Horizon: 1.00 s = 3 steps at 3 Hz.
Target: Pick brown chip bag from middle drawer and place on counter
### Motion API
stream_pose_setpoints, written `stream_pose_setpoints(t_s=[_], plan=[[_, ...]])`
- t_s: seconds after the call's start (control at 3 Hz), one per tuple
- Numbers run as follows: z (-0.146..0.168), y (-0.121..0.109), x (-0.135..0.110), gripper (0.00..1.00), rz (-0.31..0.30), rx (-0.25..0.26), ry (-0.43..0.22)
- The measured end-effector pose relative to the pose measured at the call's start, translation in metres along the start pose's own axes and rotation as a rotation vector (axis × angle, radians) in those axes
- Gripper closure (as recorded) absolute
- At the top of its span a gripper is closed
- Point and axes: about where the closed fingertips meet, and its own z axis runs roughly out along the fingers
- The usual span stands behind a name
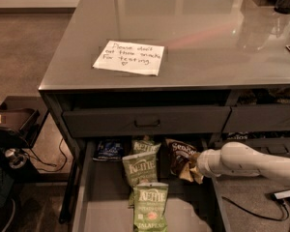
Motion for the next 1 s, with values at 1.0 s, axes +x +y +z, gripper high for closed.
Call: stream_pose_setpoints(t_s=[1.0], plan=[[-0.134, 0.077, -0.047, 1.0, -0.058, -0.013, -0.115]])
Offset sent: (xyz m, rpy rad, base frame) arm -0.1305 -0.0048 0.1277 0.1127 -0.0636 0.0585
